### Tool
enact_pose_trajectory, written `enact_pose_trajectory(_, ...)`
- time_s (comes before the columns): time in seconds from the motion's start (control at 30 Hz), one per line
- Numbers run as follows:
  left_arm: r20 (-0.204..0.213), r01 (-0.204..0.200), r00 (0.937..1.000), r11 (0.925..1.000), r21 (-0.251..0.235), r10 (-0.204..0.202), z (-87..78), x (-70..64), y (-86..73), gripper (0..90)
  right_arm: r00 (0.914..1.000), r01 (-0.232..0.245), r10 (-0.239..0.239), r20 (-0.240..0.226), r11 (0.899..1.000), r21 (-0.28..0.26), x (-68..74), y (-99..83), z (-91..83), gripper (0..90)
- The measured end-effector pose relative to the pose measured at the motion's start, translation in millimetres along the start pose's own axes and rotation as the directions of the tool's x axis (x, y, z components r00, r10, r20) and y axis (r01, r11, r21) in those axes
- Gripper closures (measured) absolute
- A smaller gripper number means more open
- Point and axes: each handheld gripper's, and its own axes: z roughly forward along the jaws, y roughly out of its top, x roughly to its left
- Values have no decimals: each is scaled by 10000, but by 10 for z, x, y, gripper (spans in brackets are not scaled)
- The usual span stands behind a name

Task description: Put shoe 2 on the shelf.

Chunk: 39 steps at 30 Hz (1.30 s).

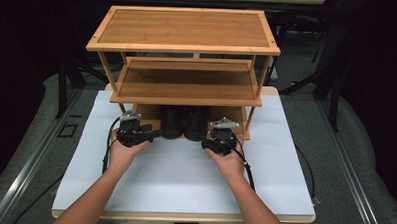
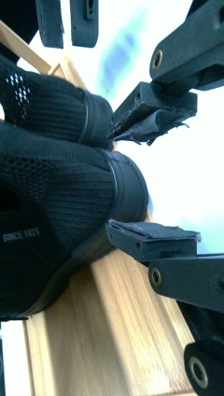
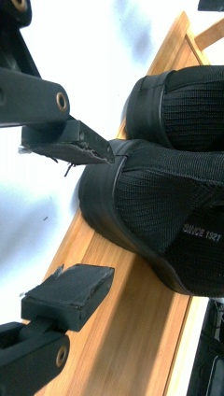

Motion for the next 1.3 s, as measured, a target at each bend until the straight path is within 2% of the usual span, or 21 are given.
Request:
enact_pose_trajectory(0.07,111,-50,9999,10000,28,50,-53,-18,9,478,9997,65,-65,249,10000,28,1,1,-41,379)
enact_pose_trajectory(0.1,154,-63,9999,10000,50,62,-75,-26,12,478,10000,60,-60,39,10000,19,-10,1,-65,380)
enact_pose_trajectory(0.17,197,-119,9997,9999,84,117,-120,-34,15,477,9993,123,-128,342,9998,157,-12,3,-107,384)
enact_pose_trajectory(0.2,223,-175,9996,9998,89,172,-144,-34,16,477,9992,167,-172,353,9997,157,-20,2,-127,385)
enact_pose_trajectory(0.3,123,-356,9993,9993,75,355,-226,-35,6,477,9988,162,-169,456,9997,157,-41,-8,-187,385)
enact_pose_trajectory(0.4,36,-530,9986,9986,83,530,-310,-29,-7,477,9990,185,-193,401,9996,206,-60,-21,-254,385)
enact_pose_trajectory(0.57,88,-527,9986,9984,-194,529,-483,-32,-70,481,9995,78,-79,307,10000,37,-84,-72,-440,388)
enact_pose_trajectory(0.6,117,-512,9986,9984,-234,515,-512,-32,-82,482,9980,158,-156,608,9999,-26,-93,-98,-506,388)
enact_pose_trajectory(0.67,134,-428,9990,9983,-402,434,-591,-34,-115,483,9986,97,-89,514,9998,-148,-123,-157,-601,388)
enact_pose_trajectory(0.7,173,-371,9991,9981,-492,380,-637,-36,-136,483,9967,94,-86,802,9999,-93,-128,-178,-640,388)
enact_pose_trajectory(0.73,171,-383,9991,9978,-540,392,-667,-36,-149,483,9994,6,3,333,9997,-263,-165,-221,-693,388)
enact_pose_trajectory(0.77,150,-359,9992,9974,-632,369,-707,-37,-170,482,9985,-65,79,547,9996,-265,-169,-243,-732,388)
enact_pose_trajectory(0.87,67,-226,9997,9955,-922,233,-802,-37,-239,483,9980,-300,326,543,9984,-479,-230,-326,-878,388)
enact_pose_trajectory(0.97,-6,-13,10000,9937,-1124,12,-886,-37,-318,483,9962,-244,299,816,9975,-666,-270,-391,-1012,388)
enact_pose_trajectory(1.07,-95,38,9999,9926,-1215,-50,-958,-39,-399,483,9928,-326,413,1126,9964,-785,-314,-458,-1129,389)
enact_pose_trajectory(1.13,-245,-49,9997,9924,-1228,19,-1003,-28,-462,482,9899,-663,783,1180,9925,-1023,-363,-523,-1211,388)
enact_pose_trajectory(1.3,-473,167,9986,9931,-1162,-223,-1082,65,-654,482,9878,-1022,1157,1038,9865,-1277,-451,-674,-1284,388)
